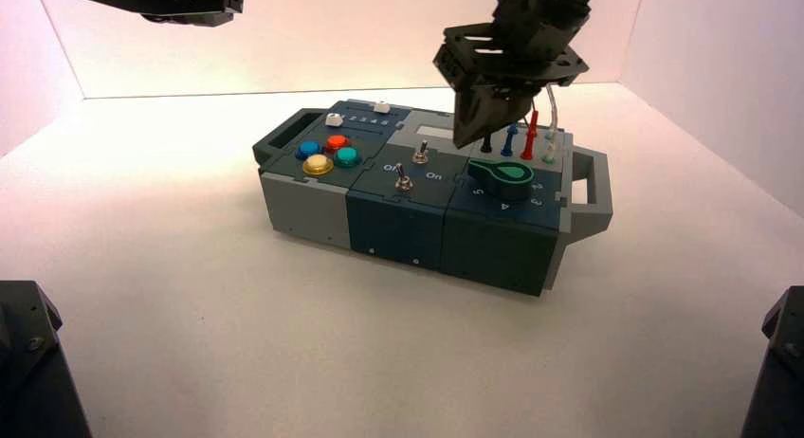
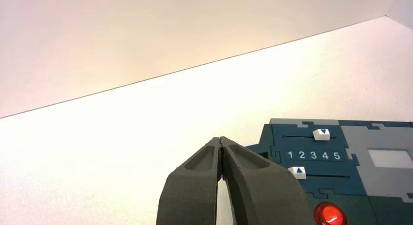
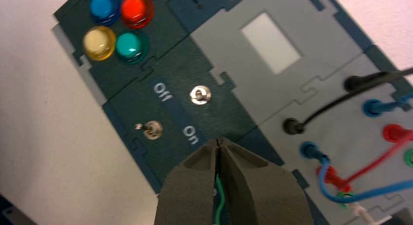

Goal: Turn the knob to position 2.

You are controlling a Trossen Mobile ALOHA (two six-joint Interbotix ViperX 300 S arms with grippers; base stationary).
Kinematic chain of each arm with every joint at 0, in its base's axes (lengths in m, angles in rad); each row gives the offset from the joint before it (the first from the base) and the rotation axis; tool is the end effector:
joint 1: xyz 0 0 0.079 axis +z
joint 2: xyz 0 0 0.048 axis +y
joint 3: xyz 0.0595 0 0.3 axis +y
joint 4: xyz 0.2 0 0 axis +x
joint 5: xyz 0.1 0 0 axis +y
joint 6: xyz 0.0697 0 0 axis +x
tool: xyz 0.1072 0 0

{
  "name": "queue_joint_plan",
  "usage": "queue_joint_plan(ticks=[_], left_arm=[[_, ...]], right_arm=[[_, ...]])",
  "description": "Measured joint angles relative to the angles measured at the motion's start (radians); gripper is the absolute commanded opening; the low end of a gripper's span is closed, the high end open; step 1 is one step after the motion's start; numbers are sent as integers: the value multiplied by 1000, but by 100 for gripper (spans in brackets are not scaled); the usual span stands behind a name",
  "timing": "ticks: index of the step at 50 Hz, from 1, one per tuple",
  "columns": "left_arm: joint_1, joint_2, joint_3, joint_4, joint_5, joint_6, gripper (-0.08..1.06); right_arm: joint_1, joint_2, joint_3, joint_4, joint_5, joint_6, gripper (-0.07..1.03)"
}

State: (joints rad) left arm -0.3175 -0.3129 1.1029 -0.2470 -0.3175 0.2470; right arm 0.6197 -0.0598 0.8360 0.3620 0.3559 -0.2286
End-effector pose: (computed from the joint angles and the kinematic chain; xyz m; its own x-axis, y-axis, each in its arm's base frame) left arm 0.3194 -0.0907 0.1360 0.8634 -0.2034 -0.4618 0.2522 0.9666 0.0459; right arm 0.2588 0.2115 0.0625 0.2870 0.3563 -0.8892 -0.5352 0.8295 0.1597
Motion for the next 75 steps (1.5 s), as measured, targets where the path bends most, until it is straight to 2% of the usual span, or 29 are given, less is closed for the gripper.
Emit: queue_joint_plan(ticks=[10, 30, 48, 57, 67, 75], left_arm=[[2, 0, 0, 0, 0, 0, -3], [2, 2, 0, 0, 0, 0, -3], [2, 3, 0, 0, 0, 0, -3], [2, 2, 0, -2, 0, 2, -3], [2, 2, -2, -2, 0, 0, -3], [2, 3, -2, 0, 0, 0, -3]], right_arm=[[-29, 2, 0, -9, -3, 0, -2], [-25, 66, 2, -9, -2, 0, -2], [-23, 60, 3, -2, 35, 2, -2], [-9, 54, 11, 3, 38, 0, -2], [46, 51, 11, 12, 49, 5, -2], [51, 51, 17, 23, 51, 6, -2]])
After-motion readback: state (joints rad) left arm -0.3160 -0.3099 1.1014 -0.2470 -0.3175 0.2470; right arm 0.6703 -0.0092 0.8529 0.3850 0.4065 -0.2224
